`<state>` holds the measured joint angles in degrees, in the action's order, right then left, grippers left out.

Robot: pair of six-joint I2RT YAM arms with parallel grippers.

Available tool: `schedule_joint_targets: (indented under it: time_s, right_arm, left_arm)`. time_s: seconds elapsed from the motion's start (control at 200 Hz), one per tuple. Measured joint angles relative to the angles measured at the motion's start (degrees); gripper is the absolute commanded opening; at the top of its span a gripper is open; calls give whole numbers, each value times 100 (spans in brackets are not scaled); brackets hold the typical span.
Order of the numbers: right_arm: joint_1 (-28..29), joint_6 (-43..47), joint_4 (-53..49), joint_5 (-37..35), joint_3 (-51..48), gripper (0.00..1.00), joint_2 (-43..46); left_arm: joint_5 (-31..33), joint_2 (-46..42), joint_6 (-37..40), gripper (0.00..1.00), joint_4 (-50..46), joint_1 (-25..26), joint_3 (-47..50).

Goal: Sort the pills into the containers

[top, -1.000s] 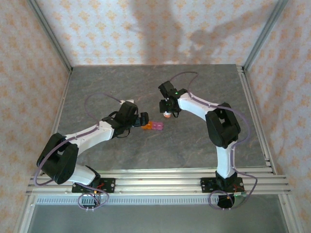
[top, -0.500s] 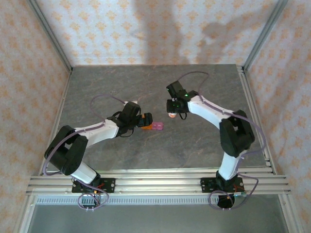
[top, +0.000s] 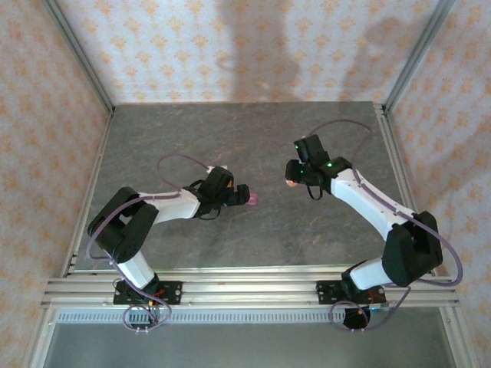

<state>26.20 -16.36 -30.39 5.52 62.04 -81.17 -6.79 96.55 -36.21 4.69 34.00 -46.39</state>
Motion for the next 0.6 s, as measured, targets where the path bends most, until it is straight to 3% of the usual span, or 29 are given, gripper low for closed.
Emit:
schedule_joint_targets:
  time_s: [0.601]
  right_arm:
    - [-369,-66,83,328,-555,33,400]
  left_arm:
    - [103,540,-345,100,166,883,-658]
